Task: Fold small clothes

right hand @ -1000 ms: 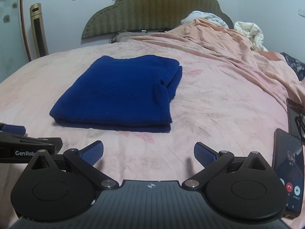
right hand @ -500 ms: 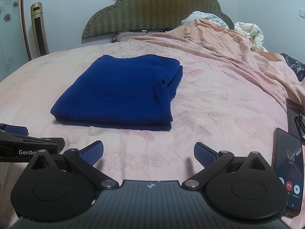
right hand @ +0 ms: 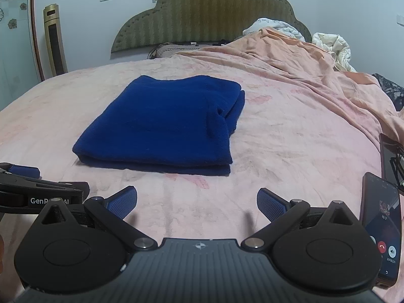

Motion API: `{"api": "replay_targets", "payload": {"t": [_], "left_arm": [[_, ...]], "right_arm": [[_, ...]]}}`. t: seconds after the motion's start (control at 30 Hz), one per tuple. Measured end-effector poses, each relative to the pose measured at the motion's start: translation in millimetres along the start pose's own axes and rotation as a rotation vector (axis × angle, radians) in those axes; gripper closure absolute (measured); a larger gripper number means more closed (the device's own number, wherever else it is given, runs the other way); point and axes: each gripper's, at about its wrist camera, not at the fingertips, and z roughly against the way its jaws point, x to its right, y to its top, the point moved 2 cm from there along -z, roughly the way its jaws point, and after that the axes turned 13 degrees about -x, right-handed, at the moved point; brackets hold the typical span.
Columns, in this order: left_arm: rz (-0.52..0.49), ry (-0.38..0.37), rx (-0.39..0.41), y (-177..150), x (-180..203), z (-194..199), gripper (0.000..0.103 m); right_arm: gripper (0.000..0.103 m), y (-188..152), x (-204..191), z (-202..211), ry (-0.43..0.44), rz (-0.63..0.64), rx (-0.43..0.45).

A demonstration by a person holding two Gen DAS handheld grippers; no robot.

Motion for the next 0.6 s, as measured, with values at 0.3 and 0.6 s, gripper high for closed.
{"api": "replay_targets", "payload": {"t": [0.3,0.6], "left_arm": [[-0.008,0.001,-0.001,0.7,1.9,-0.4,0.015],[-0.009,-0.001,0.0,0.3,2.1,-0.6,0.015]], "right_arm": [[0.001,0.0,-0.4,0.3,0.0,0.0,0.0],[0.001,-0.1,0.2,1.1,0.001,-0.002,0.003]]}}
